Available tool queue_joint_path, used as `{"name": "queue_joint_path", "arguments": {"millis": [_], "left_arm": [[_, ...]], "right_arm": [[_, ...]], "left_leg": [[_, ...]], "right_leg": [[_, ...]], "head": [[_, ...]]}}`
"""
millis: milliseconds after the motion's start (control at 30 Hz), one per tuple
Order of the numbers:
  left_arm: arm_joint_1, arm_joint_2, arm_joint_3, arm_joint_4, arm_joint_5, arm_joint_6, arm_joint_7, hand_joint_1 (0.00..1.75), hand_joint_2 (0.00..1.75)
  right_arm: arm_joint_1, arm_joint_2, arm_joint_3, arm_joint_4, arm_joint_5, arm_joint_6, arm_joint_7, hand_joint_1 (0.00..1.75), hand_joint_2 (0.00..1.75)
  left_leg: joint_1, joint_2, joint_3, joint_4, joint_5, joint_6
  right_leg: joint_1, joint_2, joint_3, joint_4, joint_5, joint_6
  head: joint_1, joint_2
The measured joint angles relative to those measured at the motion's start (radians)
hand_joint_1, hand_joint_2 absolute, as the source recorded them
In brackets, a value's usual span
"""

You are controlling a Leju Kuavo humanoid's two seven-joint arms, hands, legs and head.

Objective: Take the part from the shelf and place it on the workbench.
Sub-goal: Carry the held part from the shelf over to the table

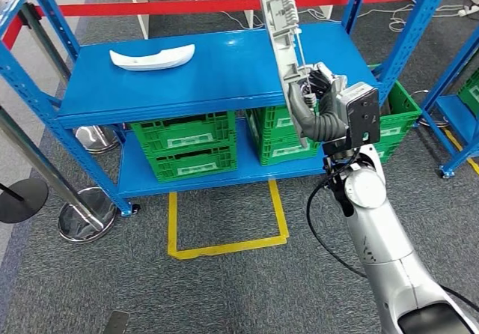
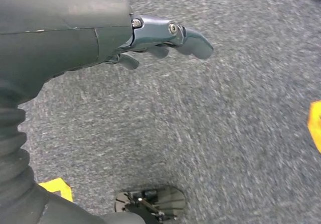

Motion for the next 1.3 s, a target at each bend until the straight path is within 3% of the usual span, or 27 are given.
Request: {"name": "queue_joint_path", "arguments": {"millis": [267, 367, 433, 467, 500, 533, 567, 600, 667, 700, 733, 800, 867, 1000, 1067, 1133, 1167, 1200, 1233, 1300], "left_arm": [[0.001, 0.000, 0.000, 0.000, 0.001, 0.000, 0.000, 0.00, 1.75], [0.001, -0.003, 0.000, 0.000, 0.002, 0.000, 0.000, 0.00, 1.75], [-0.001, -0.002, 0.000, 0.000, 0.003, 0.001, 0.000, 0.00, 1.75], [-0.001, -0.002, 0.000, 0.000, 0.003, 0.001, 0.000, 0.00, 1.75], [-0.002, -0.002, 0.000, 0.000, 0.003, 0.002, 0.000, 0.00, 1.75], [-0.002, -0.002, 0.000, 0.000, 0.003, 0.002, 0.000, 0.00, 1.75], [-0.001, -0.002, 0.000, 0.000, 0.003, 0.004, 0.000, 0.00, 1.75], [0.000, -0.002, 0.000, 0.000, 0.003, 0.004, -0.001, 0.00, 1.75], [0.001, -0.002, 0.000, 0.000, 0.003, 0.005, -0.001, 0.00, 1.75], [0.002, -0.002, 0.000, 0.000, 0.003, 0.005, -0.002, 0.00, 1.75], [0.002, -0.002, 0.000, 0.000, 0.004, 0.005, -0.002, 0.00, 1.75], [0.000, -0.001, 0.000, 0.000, 0.004, 0.005, -0.002, 0.00, 1.75], [-0.002, 0.001, 0.000, 0.000, 0.004, 0.005, -0.002, 0.00, 1.75], [0.000, 0.000, 0.000, 0.000, 0.005, 0.005, -0.002, 0.00, 1.75], [-0.001, 0.000, 0.000, 0.000, 0.005, 0.006, -0.002, 0.00, 1.75], [-0.003, 0.000, 0.000, 0.000, 0.005, 0.006, -0.002, 0.00, 1.75], [-0.002, -0.001, 0.000, 0.000, 0.005, 0.006, -0.002, 0.00, 1.75], [-0.002, -0.001, 0.000, 0.000, 0.005, 0.006, -0.002, 0.00, 1.75], [-0.001, -0.002, 0.000, 0.000, 0.005, 0.006, -0.002, 0.00, 1.75], [-0.001, -0.002, 0.000, 0.000, 0.005, 0.006, -0.002, 0.00, 1.75]], "right_arm": [[0.000, 0.000, -0.002, 0.000, 0.000, -0.004, 0.000, 1.75, 1.75], [0.000, 0.000, -0.004, 0.000, 0.000, -0.009, 0.000, 1.75, 1.75], [-0.001, 0.000, -0.007, 0.001, 0.004, -0.016, -0.001, 1.75, 1.75], [0.002, 0.000, -0.008, 0.002, 0.008, -0.021, -0.003, 1.75, 1.75], [0.006, 0.000, -0.011, 0.003, 0.013, -0.026, -0.006, 1.75, 1.75], [0.011, 0.000, -0.013, 0.004, 0.017, -0.031, -0.009, 1.75, 1.75], [0.017, 0.000, -0.017, 0.005, 0.020, -0.037, -0.013, 1.75, 1.75], [0.019, 0.000, -0.020, 0.005, 0.022, -0.040, -0.014, 1.75, 1.75], [0.022, 0.000, -0.023, 0.005, 0.023, -0.042, -0.016, 1.75, 1.75], [0.022, 0.000, -0.024, 0.005, 0.023, -0.042, -0.016, 1.75, 1.75], [0.023, 0.000, -0.024, 0.005, 0.023, -0.042, -0.016, 1.75, 1.75], [0.022, 0.000, -0.024, 0.005, 0.023, -0.042, -0.016, 1.75, 1.75], [0.021, 0.000, -0.024, 0.005, 0.023, -0.042, -0.016, 1.75, 1.75], [0.021, 0.001, -0.024, 0.005, 0.024, -0.041, -0.016, 1.75, 1.75], [0.020, 0.000, -0.026, 0.005, 0.023, -0.041, -0.016, 1.75, 1.75], [0.022, 0.000, -0.026, 0.005, 0.023, -0.041, -0.016, 1.75, 1.75], [0.023, 0.000, -0.026, 0.005, 0.023, -0.041, -0.016, 1.75, 1.75], [0.025, 0.000, -0.026, 0.005, 0.023, -0.041, -0.016, 1.75, 1.75], [0.026, 0.000, -0.026, 0.005, 0.023, -0.041, -0.016, 1.75, 1.75], [0.025, 0.000, -0.026, 0.005, 0.023, -0.041, -0.016, 1.75, 1.75]], "left_leg": [[0.002, 0.000, 0.000, -0.008, 0.007, 0.006], [0.009, 0.003, 0.001, -0.019, 0.017, 0.010], [0.011, 0.004, -0.004, -0.023, 0.025, 0.015], [0.010, 0.004, -0.010, -0.024, 0.030, 0.018], [0.010, 0.004, -0.019, -0.023, 0.037, 0.019], [0.007, 0.004, -0.030, -0.019, 0.044, 0.014], [0.007, 0.003, -0.062, 0.038, 0.016, -0.001], [0.007, 0.002, -0.096, 0.113, -0.022, -0.016], [0.011, 0.002, -0.155, 0.274, -0.108, -0.041], [0.012, 0.002, -0.151, 0.284, -0.107, -0.041], [0.012, 0.002, -0.127, 0.254, -0.088, -0.039], [0.009, 0.001, -0.043, 0.115, -0.032, -0.027], [0.005, 0.001, 0.013, 0.010, -0.006, -0.014], [0.006, 0.002, 0.013, -0.020, 0.008, 0.003], [0.010, 0.004, 0.007, -0.029, 0.021, 0.013], [0.009, 0.005, -0.006, -0.027, 0.030, 0.018], [0.009, 0.005, -0.012, -0.026, 0.033, 0.018], [0.009, 0.005, -0.018, -0.024, 0.037, 0.017], [0.009, 0.005, -0.022, -0.022, 0.039, 0.016], [0.009, 0.004, -0.028, -0.017, 0.042, 0.013]], "right_leg": [[0.002, 0.000, 0.000, -0.003, 0.004, 0.006], [0.002, 0.002, -0.010, 0.004, -0.007, 0.009], [0.001, 0.002, -0.037, 0.060, -0.053, 0.012], [0.001, 0.002, -0.064, 0.134, -0.092, 0.016], [0.001, 0.002, -0.063, 0.161, -0.105, 0.017], [0.002, 0.003, -0.035, 0.135, -0.099, 0.014], [0.002, 0.002, -0.010, 0.100, -0.081, 0.002], [0.001, 0.001, 0.029, 0.022, -0.045, -0.012], [-0.001, 0.000, 0.028, -0.011, -0.021, -0.032], [-0.001, 0.001, 0.023, -0.010, -0.018, -0.032], [0.000, 0.001, 0.018, -0.010, -0.015, -0.031], [0.001, 0.003, 0.014, -0.008, -0.010, -0.027], [0.003, 0.002, 0.007, -0.006, -0.004, -0.018], [0.003, 0.001, -0.011, -0.001, 0.000, 0.005], [0.002, 0.002, -0.043, 0.066, -0.051, 0.012], [0.002, 0.003, -0.095, 0.199, -0.124, 0.018], [0.002, 0.003, -0.114, 0.252, -0.144, 0.020], [0.002, 0.003, -0.117, 0.275, -0.148, 0.021], [0.002, 0.002, -0.098, 0.254, -0.132, 0.021], [0.001, 0.002, -0.018, 0.123, -0.080, 0.018]], "head": [[0.001, 0.000], [0.001, 0.000], [0.004, 0.000], [0.006, 0.000], [0.008, 0.000], [0.007, 0.000], [0.005, 0.000], [0.002, 0.000], [-0.002, 0.000], [-0.002, 0.000], [-0.002, 0.000], [-0.002, 0.000], [-0.002, 0.000], [-0.001, 0.000], [0.003, 0.000], [0.006, 0.000], [0.006, 0.000], [0.006, 0.000], [0.006, 0.000], [0.006, 0.000]]}}
